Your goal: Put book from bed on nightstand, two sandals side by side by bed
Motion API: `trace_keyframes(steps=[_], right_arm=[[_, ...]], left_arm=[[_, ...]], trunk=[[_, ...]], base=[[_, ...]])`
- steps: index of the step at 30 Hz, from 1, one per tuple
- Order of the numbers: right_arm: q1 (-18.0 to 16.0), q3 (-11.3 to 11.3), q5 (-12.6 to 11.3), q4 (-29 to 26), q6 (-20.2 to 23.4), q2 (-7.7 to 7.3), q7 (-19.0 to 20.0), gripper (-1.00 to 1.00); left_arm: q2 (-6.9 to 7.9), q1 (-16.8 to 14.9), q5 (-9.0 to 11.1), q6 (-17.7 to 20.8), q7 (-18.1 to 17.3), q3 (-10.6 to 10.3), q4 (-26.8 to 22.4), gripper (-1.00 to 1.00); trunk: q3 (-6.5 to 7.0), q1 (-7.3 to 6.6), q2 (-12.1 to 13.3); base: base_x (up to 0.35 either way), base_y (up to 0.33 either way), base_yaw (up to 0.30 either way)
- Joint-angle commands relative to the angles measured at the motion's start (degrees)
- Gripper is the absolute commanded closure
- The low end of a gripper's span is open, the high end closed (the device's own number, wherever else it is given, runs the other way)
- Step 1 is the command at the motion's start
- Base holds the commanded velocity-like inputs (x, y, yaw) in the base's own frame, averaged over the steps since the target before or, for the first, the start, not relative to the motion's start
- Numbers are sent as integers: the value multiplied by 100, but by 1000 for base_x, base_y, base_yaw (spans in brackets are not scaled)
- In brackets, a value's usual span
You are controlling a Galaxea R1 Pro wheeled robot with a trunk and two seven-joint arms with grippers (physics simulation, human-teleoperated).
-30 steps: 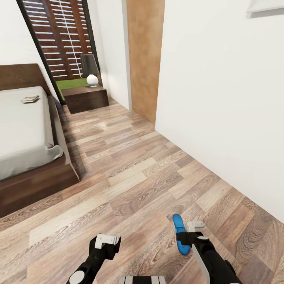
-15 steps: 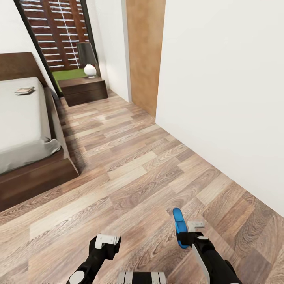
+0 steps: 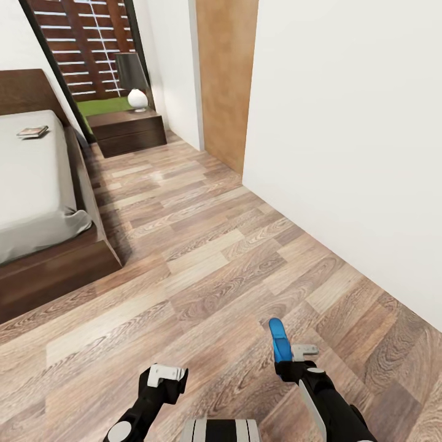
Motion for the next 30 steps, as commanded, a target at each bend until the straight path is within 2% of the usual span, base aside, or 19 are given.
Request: trace_keyframes(steps=[1, 11, 13, 17, 21, 30], right_arm=[[-1, 4, 7, -9, 33, 1, -20, -100], [-1, 6, 10, -9, 33, 1, -20, -100], [-1, 5, 9, -9, 33, 1, -20, -100], [-1, 8, 10, -9, 33, 7, -20, -100], [-1, 8, 10, -9, 33, 9, -20, -100], [-1, 9, 11, -9, 33, 10, -20, -100]], left_arm=[[2, -1, 4, 29, 2, 0, -12, -100], [7, -1, 4, 9, 0, 10, -74, -100], [7, -1, 4, 8, -3, 23, -254, -100], [7, -1, 4, 30, 1, 62, -1160, -100], [0, -1, 4, 45, 2, 80, -1765, -100], [-10, -1, 8, 8, 18, 133, -1941, -100]], trunk=[[-4, -1, -2], [-4, -1, -2], [-4, -1, -2], [-4, -1, -2], [-4, -1, -2], [-4, -1, -2]], base=[[0, 0, 0], [72, 0, 0], [39, 0, 0], [14, 0, 0], [4, 0, 0], [0, 0, 0]])
